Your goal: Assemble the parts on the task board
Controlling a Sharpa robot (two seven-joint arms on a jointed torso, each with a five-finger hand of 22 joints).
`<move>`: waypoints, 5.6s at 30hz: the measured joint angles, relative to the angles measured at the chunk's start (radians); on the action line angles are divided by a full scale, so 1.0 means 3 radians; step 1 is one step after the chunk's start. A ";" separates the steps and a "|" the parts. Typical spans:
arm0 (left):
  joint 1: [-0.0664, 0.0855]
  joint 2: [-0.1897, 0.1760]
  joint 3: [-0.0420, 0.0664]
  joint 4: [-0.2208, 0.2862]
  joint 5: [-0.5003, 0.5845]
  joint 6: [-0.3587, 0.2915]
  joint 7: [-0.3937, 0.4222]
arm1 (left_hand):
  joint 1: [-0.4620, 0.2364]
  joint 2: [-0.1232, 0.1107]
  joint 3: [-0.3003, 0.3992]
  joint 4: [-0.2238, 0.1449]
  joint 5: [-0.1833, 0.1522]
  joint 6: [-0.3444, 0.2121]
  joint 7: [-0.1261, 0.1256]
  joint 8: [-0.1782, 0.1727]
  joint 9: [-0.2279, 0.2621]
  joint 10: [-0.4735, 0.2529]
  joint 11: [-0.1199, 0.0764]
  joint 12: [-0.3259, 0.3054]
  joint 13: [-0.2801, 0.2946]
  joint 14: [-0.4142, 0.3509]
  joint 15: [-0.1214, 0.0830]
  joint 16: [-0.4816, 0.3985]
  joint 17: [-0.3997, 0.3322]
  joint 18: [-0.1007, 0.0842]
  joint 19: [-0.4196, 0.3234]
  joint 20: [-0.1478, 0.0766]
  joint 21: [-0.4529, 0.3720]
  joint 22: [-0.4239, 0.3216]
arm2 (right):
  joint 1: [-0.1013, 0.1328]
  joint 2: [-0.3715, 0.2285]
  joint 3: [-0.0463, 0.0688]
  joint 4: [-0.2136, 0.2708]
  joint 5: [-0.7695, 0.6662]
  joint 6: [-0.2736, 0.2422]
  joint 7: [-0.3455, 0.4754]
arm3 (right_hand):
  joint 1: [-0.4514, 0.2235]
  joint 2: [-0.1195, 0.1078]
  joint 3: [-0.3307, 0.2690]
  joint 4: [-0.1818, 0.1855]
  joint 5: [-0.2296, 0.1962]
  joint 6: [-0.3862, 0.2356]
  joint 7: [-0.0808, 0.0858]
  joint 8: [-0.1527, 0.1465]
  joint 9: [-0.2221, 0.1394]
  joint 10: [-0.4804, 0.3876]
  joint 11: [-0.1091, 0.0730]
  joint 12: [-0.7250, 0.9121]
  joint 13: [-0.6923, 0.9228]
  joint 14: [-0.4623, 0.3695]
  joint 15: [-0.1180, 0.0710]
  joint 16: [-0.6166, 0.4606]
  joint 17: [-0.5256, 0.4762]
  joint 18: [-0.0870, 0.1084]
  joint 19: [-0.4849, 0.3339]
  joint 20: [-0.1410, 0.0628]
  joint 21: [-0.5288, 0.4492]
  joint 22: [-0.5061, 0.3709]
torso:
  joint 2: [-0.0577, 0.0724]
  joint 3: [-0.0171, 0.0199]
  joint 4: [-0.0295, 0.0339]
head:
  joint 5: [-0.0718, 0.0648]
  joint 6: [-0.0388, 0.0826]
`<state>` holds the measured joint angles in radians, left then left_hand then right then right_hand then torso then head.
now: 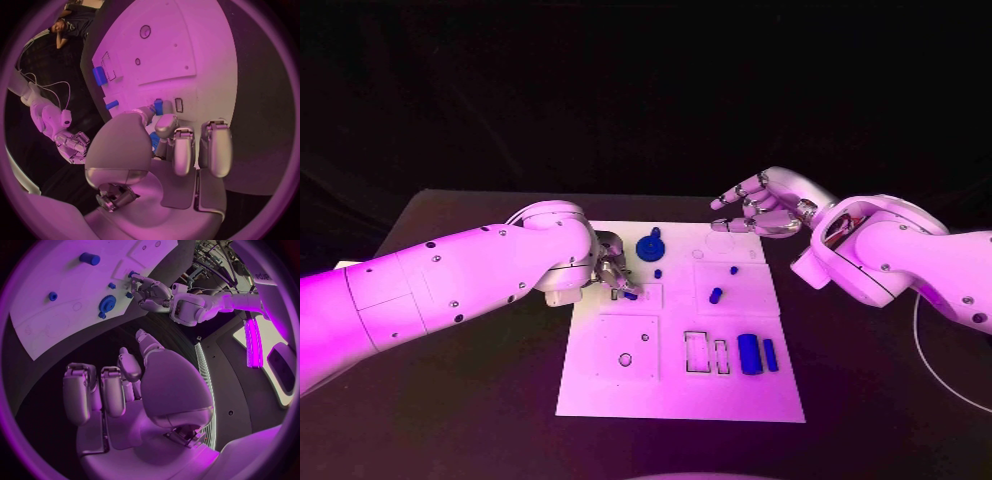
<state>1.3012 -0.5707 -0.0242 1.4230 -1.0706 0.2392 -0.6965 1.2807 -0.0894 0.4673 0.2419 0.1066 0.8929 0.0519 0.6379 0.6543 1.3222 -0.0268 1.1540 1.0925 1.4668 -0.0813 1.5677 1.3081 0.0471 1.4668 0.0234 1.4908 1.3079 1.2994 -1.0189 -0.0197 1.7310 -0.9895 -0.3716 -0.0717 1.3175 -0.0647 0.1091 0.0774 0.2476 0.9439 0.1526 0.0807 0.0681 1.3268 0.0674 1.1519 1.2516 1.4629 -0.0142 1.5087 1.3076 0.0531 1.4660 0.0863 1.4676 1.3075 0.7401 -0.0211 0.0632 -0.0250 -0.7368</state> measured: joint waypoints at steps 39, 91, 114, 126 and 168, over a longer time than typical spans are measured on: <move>0.0004 0.0157 -0.0002 -0.0223 0.0082 0.0111 -0.0014 | -0.0732 0.0020 0.0506 -0.0362 -0.0010 0.0165 -0.0067 0.0088 0.0072 0.0110 -0.0072 0.0046 0.0034 -0.0009 -0.0039 0.0000 -0.0001 0.0000 0.0000 0.0000 0.0000 -0.0001 | 0.0000 0.0025 0.0000 0.0011 0.0014 0.0015 -0.0001 | -0.0018 0.0018 -0.0009 0.0009 0.0000 0.0000 0.0000 0.0000 0.0000 0.0000 0.0000 0.0000 -0.0008 0.0000 0.0000 -0.0013 0.0002 0.0000 0.0000 0.0000 -0.0013 0.0002 | 0.0002 0.0003 -0.0005 | 0.0016 -0.0019; 0.0177 -0.0088 0.0203 -0.0084 0.0040 -0.0036 -0.0013 | -0.0795 -0.0002 -0.1220 0.0050 -0.0022 0.0183 -0.0056 -0.0071 0.0036 -0.0103 -0.0019 -0.0336 -0.0368 0.0002 -0.0050 0.0000 0.0000 -0.0052 -0.0007 -0.0042 -0.0213 -0.0002 | -0.0013 0.0041 -0.0003 -0.0057 0.0045 0.0030 0.0008 | -0.0045 0.0044 -0.0083 0.0064 0.0014 0.0000 0.0000 0.0000 0.0000 -0.0049 -0.0001 -0.0061 -0.0067 0.0000 0.0000 -0.0090 0.0000 0.0000 -0.0036 0.0011 -0.0078 -0.0046 | -0.0001 0.0000 0.0000 | -0.0012 -0.0008; 0.0323 0.0364 0.0101 -0.1157 -0.0029 0.0230 -0.0013 | -0.0488 0.0140 -0.1552 0.0141 -0.0022 0.0151 0.0027 -0.0374 -0.0274 -0.0148 0.0053 -0.0325 -0.0413 -0.0004 0.0017 0.0000 -0.0001 -0.0051 0.0000 0.0025 -0.0206 0.0001 | -0.0025 0.0104 -0.0005 -0.0097 0.0047 0.0042 0.0009 | -0.0044 0.0044 -0.0083 0.0064 0.0014 0.0000 0.0000 0.0000 0.0000 -0.0049 0.0000 -0.0061 -0.0064 0.0000 0.0000 -0.0090 -0.0001 0.0000 -0.0036 0.0011 -0.0078 -0.0046 | 0.0004 -0.0002 0.0000 | 0.0030 0.0015; 0.0290 0.0480 0.0075 -0.1335 -0.0067 0.0366 -0.0013 | -0.0515 0.0166 -0.1634 0.0159 -0.0037 0.0204 -0.0002 -0.0374 -0.0278 -0.0104 0.0033 -0.0284 -0.0371 -0.0005 0.0016 0.0000 -0.0002 -0.0051 0.0000 0.0025 -0.0185 0.0000 | -0.0029 0.0113 -0.0005 -0.0099 0.0044 0.0046 0.0011 | -0.0044 0.0044 -0.0083 0.0064 0.0023 0.0000 0.0000 0.0000 0.0000 -0.0048 -0.0001 -0.0061 -0.0063 0.0000 0.0000 -0.0090 0.0002 0.0000 -0.0036 0.0011 -0.0078 -0.0049 | 0.0003 0.0002 0.0000 | 0.0041 0.0000; 0.0264 0.0567 0.0049 -0.1396 0.0004 0.0571 0.0022 | -0.0320 0.0350 -0.1704 0.0091 -0.0050 0.0275 -0.0026 -0.0374 -0.0283 -0.0088 0.0016 -0.0264 -0.0362 -0.0005 0.0016 0.0000 -0.0003 -0.0051 0.0000 0.0024 -0.0157 -0.0001 | -0.0036 0.0147 -0.0005 -0.0114 -0.0023 0.0066 0.0010 | -0.0044 0.0044 -0.0083 0.0064 0.0039 0.0000 0.0000 0.0000 0.0000 -0.0048 -0.0001 -0.0061 -0.0062 0.0000 0.0000 -0.0103 0.0000 0.0000 -0.0036 0.0011 -0.0090 -0.0052 | -0.0002 0.0005 0.0003 | 0.0051 -0.0017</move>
<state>1.3803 -0.4007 -0.0094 1.0043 -1.0695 0.4104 -0.6898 1.1848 0.0157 -0.0440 0.2691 0.0918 0.9754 0.0440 0.5257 0.5693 1.2958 -0.0220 1.0747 0.9839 1.4654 -0.0764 1.5677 1.3073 0.0317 1.4666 0.0306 1.4436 1.3076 1.2885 -0.9749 -0.0213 1.6967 -0.9964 -0.3517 -0.0687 1.3042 -0.0514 0.0843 0.0964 0.2594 0.9439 0.1526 0.0807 0.0680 1.3123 0.0672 1.1337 1.2330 1.4629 -0.0142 1.4776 1.3075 0.0531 1.4552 0.0897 1.4407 1.2920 0.7397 -0.0196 0.0640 -0.0096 -0.7420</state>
